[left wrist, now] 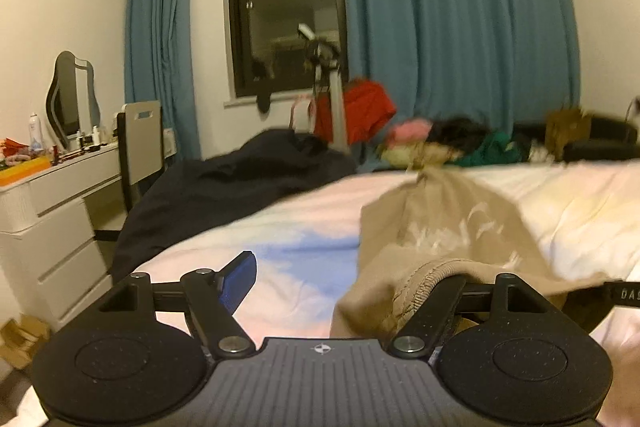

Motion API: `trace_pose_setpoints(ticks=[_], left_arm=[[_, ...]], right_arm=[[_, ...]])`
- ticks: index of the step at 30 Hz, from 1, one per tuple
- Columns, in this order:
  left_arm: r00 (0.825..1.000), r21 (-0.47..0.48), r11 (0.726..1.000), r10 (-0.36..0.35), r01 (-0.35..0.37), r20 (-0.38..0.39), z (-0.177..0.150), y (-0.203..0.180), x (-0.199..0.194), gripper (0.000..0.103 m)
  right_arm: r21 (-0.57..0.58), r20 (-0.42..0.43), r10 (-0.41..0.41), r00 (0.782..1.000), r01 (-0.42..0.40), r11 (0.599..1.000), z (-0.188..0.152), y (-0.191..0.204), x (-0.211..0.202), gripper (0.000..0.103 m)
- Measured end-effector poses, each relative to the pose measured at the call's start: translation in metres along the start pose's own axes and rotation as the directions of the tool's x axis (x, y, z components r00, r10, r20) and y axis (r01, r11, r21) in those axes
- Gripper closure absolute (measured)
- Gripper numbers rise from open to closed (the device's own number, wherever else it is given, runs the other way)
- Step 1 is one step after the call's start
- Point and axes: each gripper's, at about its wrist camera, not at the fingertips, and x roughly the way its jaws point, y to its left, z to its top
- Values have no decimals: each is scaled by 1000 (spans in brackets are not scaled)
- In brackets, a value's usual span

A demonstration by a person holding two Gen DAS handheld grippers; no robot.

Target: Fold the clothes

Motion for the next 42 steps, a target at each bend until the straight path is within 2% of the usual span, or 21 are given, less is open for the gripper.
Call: trace_pose_setpoints(ticks=[2,4,6,8,12,16,19,22,26,31,34,37,39,42], left_arm=[[999,13,1000,21,-21,-27,-3,1,8,25],[999,14,999,40,-39,-33,-6,2,10,21],[996,37,996,79,-77,-40,-9,0,10,17],[992,64,993,107,-103,-63,-10,-2,11,13],[988,3,988,152,-152,11,21,10,-4,10],[982,-133,982,151,-135,116,86,37,-29,9],[971,-201,974,145,-107,188,155,57,-48,9],[950,-218,972,148,-88,275,225,72,-72,9],[908,-229,972,147,-59,392,310,93,-119,7],[866,-232,972,148,-37,478,391,111,-187,6],[851,-224,974,134,-20,507,422,118,-225,6],[847,-216,976,114,1,519,437,123,-251,4],[851,-209,978,100,12,515,437,122,-256,4],[860,-200,979,77,30,505,434,121,-258,3]], right_arm=[[22,40,-32,999,31,999,2,-7,2,10],[75,141,-33,990,23,997,7,-14,-15,10],[110,247,-38,968,11,994,12,-19,-37,10],[120,320,-47,946,9,993,20,-20,-56,10],[120,377,-15,926,-33,992,62,-12,-87,10],[123,455,43,890,-111,986,123,-5,-136,10],[114,507,82,858,-161,980,181,-2,-177,10],[107,544,118,831,-208,972,236,-2,-220,10],[97,599,163,784,-273,957,297,-10,-286,10],[70,663,195,723,-320,945,340,-17,-374,10],[56,672,192,715,-308,950,355,-20,-421,10],[41,683,189,706,-295,955,357,-25,-456,10],[27,685,179,706,-270,962,354,-27,-466,10],[11,675,167,719,-236,972,347,-29,-466,10]])
